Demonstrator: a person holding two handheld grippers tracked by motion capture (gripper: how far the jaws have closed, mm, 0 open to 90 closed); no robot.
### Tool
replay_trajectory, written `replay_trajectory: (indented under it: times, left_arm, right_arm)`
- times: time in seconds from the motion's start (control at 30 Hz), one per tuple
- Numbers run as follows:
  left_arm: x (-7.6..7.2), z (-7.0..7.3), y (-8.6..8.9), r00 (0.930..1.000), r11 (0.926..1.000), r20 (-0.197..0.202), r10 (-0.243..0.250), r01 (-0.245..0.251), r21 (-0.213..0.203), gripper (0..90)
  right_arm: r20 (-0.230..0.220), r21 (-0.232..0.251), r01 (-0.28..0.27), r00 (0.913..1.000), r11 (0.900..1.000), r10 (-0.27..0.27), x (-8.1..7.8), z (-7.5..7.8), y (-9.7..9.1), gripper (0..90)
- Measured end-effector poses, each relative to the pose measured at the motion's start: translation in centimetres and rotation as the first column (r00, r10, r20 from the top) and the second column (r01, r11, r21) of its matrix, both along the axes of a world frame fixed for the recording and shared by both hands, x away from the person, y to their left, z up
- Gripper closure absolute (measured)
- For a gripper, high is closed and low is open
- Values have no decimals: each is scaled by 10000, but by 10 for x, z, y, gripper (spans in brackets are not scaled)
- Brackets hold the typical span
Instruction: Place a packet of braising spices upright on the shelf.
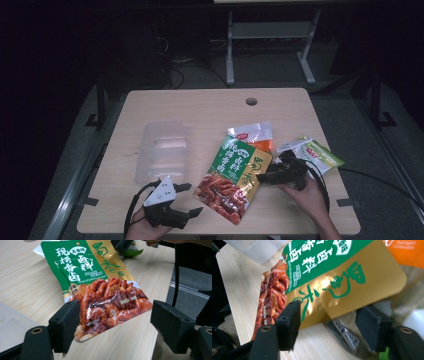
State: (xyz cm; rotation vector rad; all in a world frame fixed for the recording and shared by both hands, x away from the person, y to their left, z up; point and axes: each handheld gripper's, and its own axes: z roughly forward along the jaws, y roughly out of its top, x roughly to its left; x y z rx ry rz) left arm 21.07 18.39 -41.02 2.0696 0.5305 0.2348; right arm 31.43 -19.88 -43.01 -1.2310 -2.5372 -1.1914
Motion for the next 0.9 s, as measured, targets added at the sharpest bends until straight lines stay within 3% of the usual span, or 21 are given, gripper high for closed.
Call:
replay_trajectory:
  times: [0.17,0.2,0.27,0.33,0.4,0.43,0.5,0.9]
  left_arm:
    - [0,-1,-2,10000,10000,-47,-40,40,1,230]
    - [0,-1,-3,10000,10000,-43,-83,83,19,230]
    - [0,-1,-4,10000,10000,-14,-90,90,25,230]
    - [0,-1,-5,9999,9999,-71,-123,123,49,230]
    - [0,-1,-6,9999,9999,-85,-118,119,49,230]
    - [1,-1,-7,9999,9999,-65,-156,156,59,231]
    - [1,-2,-8,9997,9997,-98,-215,216,79,230]
    - [8,0,-16,9986,9992,-346,-391,395,96,235]
  right_arm:
    - [-139,-98,124,9998,9999,-126,10,-2,7,515]
    - [-225,-112,145,9996,9998,-147,11,-2,7,613]
    - [-199,-158,211,9996,9997,-214,12,-3,7,654]
    - [-350,-61,219,9991,9997,-221,13,-5,5,768]
    - [-349,13,165,9993,9999,-164,14,-4,4,797]
    - [-343,308,88,9994,9995,-77,14,-3,3,857]
    - [-321,324,12,9995,9995,-2,14,-1,5,893]
    - [225,171,-466,9987,9988,462,13,17,10,900]
